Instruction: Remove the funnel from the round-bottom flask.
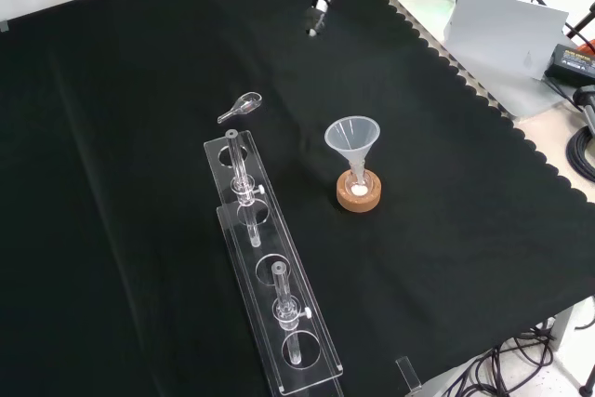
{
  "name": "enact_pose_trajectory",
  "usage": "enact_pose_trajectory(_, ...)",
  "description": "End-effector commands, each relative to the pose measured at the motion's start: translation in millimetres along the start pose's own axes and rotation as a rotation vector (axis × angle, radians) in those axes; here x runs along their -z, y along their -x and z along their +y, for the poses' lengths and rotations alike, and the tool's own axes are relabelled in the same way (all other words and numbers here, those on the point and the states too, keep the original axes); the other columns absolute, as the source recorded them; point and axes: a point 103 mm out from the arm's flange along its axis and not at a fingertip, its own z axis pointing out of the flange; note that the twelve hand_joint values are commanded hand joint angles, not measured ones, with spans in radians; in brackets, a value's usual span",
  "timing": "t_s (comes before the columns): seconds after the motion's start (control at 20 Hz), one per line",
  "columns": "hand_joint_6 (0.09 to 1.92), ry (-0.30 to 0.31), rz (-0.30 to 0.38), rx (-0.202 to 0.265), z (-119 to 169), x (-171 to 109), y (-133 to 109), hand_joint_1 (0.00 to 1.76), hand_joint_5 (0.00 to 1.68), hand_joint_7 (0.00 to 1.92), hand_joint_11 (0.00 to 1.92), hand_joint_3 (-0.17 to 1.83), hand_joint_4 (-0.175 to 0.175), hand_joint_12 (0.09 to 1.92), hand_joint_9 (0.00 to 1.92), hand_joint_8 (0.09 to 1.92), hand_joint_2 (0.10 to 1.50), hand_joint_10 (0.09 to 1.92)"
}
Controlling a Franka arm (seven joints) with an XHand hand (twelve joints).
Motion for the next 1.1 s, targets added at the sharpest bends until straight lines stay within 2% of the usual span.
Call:
enact_pose_trajectory(0.05,0.09,0.030,0.098,0.152,-17,30,-58,0.35,0.00,0.00,0.00,0.13,0.067,0.17,0.00,0.09,0.62,0.09)
enact_pose_trajectory(0.45,0.09,-0.028,0.189,0.273,-36,36,-116,0.29,0.00,0.00,0.00,0.11,0.059,0.17,0.00,0.09,0.60,0.09)
enact_pose_trajectory(0.7,0.09,-0.106,0.266,0.294,-45,30,-138,0.19,0.00,0.00,0.00,0.09,0.051,0.17,0.00,0.09,0.57,0.09)
enact_pose_trajectory(0.95,0.09,-0.150,0.297,0.303,-52,19,-152,0.14,0.00,0.00,0.00,0.07,0.038,0.16,0.00,0.09,0.56,0.09)
enact_pose_trajectory(1.1,0.09,-0.165,0.289,0.304,-56,9,-161,0.14,0.00,0.00,0.00,0.08,0.032,0.16,0.00,0.09,0.57,0.09)
